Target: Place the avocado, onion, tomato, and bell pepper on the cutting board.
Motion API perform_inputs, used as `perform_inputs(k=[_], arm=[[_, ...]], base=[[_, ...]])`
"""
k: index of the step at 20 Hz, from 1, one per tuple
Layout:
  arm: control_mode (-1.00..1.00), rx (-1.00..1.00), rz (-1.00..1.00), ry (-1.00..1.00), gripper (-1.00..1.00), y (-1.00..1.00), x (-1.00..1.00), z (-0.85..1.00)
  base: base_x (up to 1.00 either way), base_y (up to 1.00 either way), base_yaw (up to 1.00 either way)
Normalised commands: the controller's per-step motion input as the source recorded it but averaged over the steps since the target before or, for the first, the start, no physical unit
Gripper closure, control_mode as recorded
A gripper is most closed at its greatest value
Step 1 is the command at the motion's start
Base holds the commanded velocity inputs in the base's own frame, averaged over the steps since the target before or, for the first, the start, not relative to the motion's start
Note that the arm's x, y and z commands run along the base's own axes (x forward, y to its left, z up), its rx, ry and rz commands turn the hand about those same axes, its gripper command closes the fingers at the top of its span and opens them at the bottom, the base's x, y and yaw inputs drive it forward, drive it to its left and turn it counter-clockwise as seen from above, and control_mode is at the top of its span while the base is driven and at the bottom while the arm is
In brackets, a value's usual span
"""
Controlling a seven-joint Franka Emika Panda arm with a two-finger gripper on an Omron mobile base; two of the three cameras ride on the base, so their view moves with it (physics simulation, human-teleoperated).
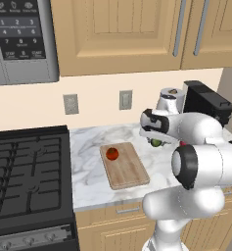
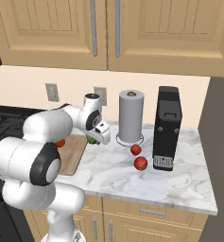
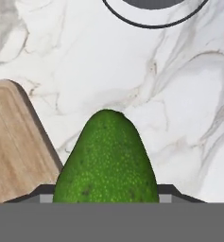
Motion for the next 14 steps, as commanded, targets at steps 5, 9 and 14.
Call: perform_inputs(k=[5, 9, 14], arm=[[-1.00, 0.00, 0.16, -0.04, 1.00, 0.74, 0.00, 0.14], [-1.00, 0.00, 0.16, 0.00, 1.00, 0.75, 0.00, 0.01], [-1.00, 0.00, 0.14, 0.00, 1.00, 0.60, 0.09, 0.00]], base=[[0.00, 0.00, 0.00], [0.00, 0.00, 0.00], [0.00, 0.00, 0.00]])
